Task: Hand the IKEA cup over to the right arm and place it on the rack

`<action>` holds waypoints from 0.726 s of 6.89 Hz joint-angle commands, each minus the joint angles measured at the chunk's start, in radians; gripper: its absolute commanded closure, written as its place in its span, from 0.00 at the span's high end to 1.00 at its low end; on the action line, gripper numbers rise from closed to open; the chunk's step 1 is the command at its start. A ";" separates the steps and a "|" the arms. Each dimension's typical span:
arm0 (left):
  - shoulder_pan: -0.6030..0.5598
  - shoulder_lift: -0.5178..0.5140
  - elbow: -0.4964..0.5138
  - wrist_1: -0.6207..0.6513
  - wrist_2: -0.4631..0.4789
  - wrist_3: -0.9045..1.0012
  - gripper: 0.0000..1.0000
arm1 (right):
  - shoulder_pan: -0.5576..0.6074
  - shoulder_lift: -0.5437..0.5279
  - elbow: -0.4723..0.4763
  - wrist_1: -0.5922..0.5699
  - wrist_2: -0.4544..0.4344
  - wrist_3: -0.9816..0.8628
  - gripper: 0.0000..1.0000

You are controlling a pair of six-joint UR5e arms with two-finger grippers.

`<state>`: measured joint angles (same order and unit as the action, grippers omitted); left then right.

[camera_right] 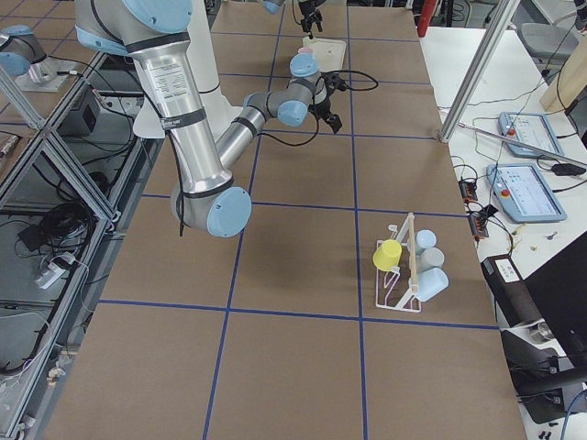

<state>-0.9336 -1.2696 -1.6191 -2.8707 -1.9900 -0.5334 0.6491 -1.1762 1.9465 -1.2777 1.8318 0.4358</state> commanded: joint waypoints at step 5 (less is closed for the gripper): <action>0.018 0.002 0.005 -0.050 -0.004 0.004 0.05 | -0.014 0.009 -0.015 0.000 -0.048 0.000 1.00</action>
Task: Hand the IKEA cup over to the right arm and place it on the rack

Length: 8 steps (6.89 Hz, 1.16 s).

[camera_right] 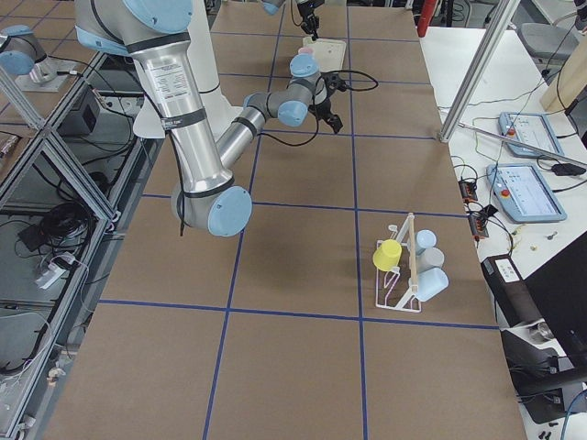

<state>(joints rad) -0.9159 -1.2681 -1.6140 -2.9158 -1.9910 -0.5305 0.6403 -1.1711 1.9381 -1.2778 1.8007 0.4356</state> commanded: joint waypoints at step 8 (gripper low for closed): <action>-0.302 -0.052 -0.192 0.102 -0.283 -0.023 0.00 | -0.094 0.011 -0.007 0.005 -0.145 0.005 1.00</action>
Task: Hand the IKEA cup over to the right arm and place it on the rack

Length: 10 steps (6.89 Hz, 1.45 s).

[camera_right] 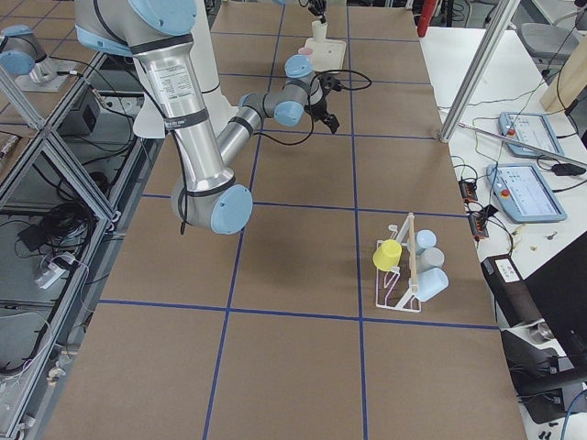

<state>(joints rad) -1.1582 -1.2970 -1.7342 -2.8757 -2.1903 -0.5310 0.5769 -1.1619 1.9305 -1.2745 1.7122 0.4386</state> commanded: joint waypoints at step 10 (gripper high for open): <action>0.535 -0.545 -0.202 0.174 0.289 -1.001 0.00 | -0.215 0.010 -0.274 0.981 -0.167 -0.004 0.94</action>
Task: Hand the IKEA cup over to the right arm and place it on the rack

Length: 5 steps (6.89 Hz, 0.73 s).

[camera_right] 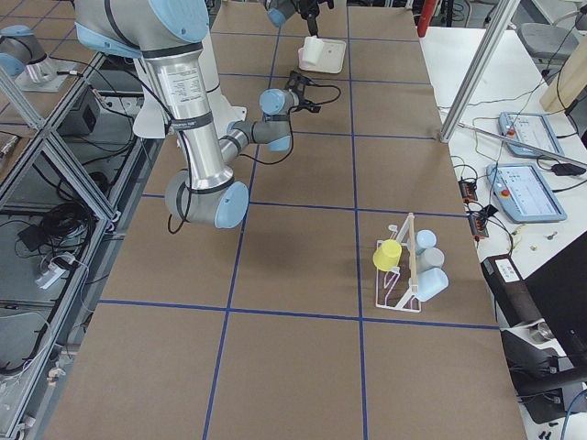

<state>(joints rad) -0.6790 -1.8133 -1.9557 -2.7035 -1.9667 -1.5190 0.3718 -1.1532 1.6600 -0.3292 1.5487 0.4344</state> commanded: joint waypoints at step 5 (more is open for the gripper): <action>0.136 -0.058 0.072 0.001 0.147 -0.013 0.00 | -0.019 0.006 0.011 0.042 -0.004 0.000 0.99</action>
<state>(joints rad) -0.5627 -1.8675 -1.8940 -2.7018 -1.8430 -1.5324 0.3535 -1.1475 1.6690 -0.2870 1.5447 0.4353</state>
